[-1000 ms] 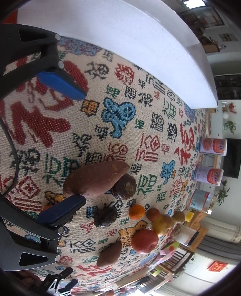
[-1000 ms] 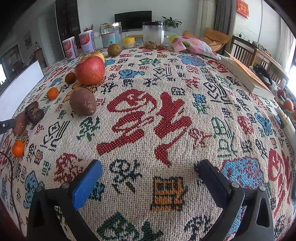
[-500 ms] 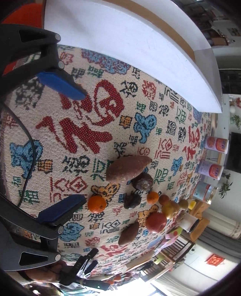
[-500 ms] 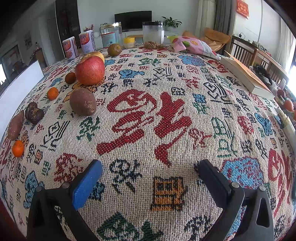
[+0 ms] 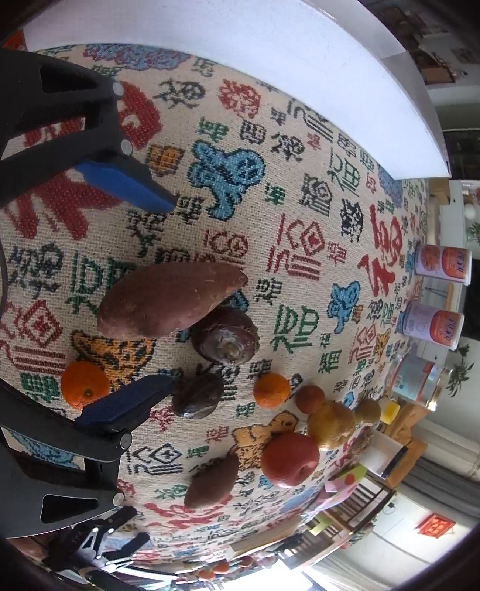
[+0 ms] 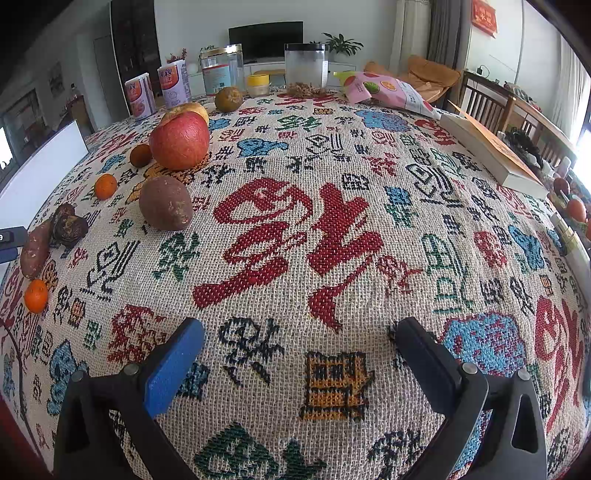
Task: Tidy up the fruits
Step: 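Grasp the sweet potato with the left tool while the right tool grasps a mandarin orange, then carry the sweet potato and mandarin into the white box and release both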
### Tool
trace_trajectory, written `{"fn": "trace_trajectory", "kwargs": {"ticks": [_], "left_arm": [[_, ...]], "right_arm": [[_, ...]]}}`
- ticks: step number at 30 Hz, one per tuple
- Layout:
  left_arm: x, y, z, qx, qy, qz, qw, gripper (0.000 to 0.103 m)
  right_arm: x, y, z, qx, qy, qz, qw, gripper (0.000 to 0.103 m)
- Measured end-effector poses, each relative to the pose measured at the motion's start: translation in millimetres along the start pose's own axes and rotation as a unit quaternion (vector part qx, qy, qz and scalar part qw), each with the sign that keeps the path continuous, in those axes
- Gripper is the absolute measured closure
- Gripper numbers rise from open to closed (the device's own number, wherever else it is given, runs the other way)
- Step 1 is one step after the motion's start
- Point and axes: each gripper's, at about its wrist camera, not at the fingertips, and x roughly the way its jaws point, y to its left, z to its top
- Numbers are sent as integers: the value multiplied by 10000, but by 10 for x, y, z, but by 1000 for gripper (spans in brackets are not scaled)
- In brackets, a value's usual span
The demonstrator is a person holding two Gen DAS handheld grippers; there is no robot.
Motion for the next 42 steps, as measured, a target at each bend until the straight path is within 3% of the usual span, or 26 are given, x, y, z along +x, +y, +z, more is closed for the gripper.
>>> {"fn": "trace_trajectory", "kwargs": {"ticks": [3,4,11,14,16,19,22,26,30,32,33,34,38,42], "left_arm": [[69,121,-23,-212,134,-444,9987,58],[50,160,-41,-305,106,-580,9978,60],[-365,361,-365,-334,-220,-715,9966,61],[-609,435,-539,-240,-412,-567,9973,61],[-652,478,-629,-115,-443,-369,9983,61],[-546,560,-713,-43,-378,-71,9993,61],[-449,633,-760,-112,-397,-89,9991,60],[-473,603,-776,-11,-461,7,9989,58],[-514,617,-792,-11,-518,17,9987,52],[-490,620,-780,-6,-497,2,9988,58],[-484,621,-779,-16,-493,-65,9988,61],[-490,621,-783,-18,-522,-58,9986,61],[-632,664,-831,-280,-573,-364,9973,61],[-1236,808,-835,-716,-955,-964,9882,61]], "right_arm": [[0,3,0,-3,-1,-6,10000,0],[2,4,0,-4,0,-7,10000,0],[-5,1,0,0,-8,19,10000,0],[-108,67,-25,-108,-233,317,9992,1],[-230,251,-55,-225,-331,821,9958,6],[-368,803,-79,-698,-173,1963,9779,13],[-447,1423,-70,-1452,-145,2477,9578,19],[-363,1957,12,-1956,-132,2498,9482,26],[-152,2199,54,-2160,143,2407,9462,39],[-62,2232,54,-2204,259,2395,9452,50],[-33,2248,52,-2214,292,2368,9456,67],[-31,2230,62,-2201,226,2284,9481,72],[-29,2034,122,-1760,462,2642,9471,73],[-169,1991,224,-1518,626,2968,9407,73]]}}
